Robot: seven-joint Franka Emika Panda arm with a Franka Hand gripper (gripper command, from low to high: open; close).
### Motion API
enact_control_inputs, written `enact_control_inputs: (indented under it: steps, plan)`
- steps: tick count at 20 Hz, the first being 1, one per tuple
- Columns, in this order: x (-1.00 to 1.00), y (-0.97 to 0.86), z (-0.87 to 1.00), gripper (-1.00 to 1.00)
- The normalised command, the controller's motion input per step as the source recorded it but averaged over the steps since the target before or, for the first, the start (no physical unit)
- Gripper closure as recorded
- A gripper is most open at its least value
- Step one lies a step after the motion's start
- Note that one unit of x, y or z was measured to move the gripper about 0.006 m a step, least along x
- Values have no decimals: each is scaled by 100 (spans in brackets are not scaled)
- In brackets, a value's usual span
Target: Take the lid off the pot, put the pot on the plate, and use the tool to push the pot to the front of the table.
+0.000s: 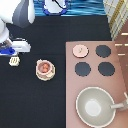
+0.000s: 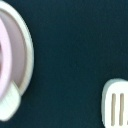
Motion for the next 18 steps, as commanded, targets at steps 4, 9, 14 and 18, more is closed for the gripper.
enact_control_inputs:
  steps: [4,9,14,18]
  plan:
    - [-94,-59,-60,-100]
    - [-87,-73,-97,-100]
    - [-81,-19,-88,-100]
    - [-67,14,-56,-100]
